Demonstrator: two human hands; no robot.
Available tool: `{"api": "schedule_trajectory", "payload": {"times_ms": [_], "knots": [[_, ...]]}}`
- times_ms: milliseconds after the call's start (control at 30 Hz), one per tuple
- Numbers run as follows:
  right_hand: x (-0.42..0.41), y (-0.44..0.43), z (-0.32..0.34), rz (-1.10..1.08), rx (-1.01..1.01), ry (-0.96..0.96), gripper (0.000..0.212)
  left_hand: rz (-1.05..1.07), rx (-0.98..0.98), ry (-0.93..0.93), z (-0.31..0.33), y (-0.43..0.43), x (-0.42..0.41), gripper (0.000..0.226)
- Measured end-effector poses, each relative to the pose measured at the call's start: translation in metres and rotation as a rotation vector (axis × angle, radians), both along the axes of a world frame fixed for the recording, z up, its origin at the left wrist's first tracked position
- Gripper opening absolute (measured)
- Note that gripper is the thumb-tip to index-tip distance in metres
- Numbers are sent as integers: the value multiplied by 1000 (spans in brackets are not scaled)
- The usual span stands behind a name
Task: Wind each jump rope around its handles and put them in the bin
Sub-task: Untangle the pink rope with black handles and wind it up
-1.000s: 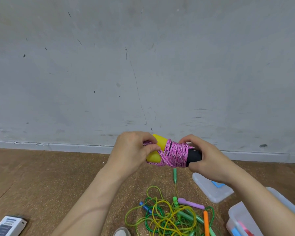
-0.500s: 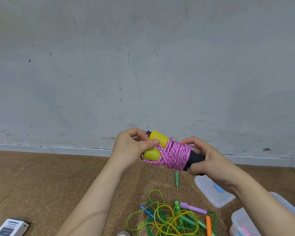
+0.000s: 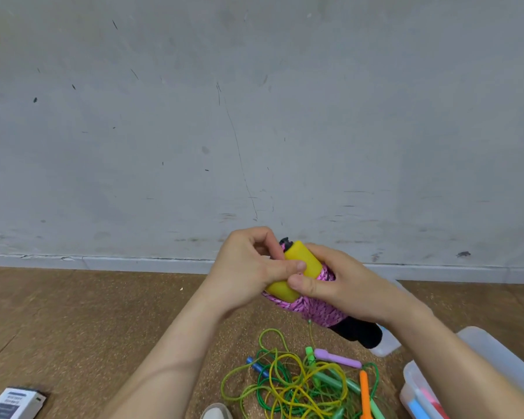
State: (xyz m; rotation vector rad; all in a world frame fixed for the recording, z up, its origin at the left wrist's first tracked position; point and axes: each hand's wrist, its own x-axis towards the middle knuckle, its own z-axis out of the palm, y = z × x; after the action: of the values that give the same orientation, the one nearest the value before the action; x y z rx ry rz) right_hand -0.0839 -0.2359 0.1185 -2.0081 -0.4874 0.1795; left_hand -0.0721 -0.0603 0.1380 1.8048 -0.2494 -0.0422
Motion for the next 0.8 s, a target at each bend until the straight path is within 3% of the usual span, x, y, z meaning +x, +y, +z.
{"api": "schedule_trajectory", "payload": {"times_ms": [133, 267, 400, 500, 600, 800], "knots": [[0, -3, 1, 10, 105, 28, 29, -62, -103, 103, 3, 4, 0, 25], [2, -4, -3, -24, 217, 83, 31, -62, -137, 100, 7, 12, 3, 18], [5, -4, -9, -59, 240, 118, 35, -80, 26, 31, 10, 25, 3, 13], [6, -4, -10, -85, 174, 98, 36, -100, 231, 22, 12, 33, 2, 12], [8, -6, -12, -114, 73, 52, 35, -53, 466, -100, 14, 32, 1, 14], [12, -6, -15, -182, -120, -49, 40, -88, 1231, -494, 26, 14, -12, 19]]}}
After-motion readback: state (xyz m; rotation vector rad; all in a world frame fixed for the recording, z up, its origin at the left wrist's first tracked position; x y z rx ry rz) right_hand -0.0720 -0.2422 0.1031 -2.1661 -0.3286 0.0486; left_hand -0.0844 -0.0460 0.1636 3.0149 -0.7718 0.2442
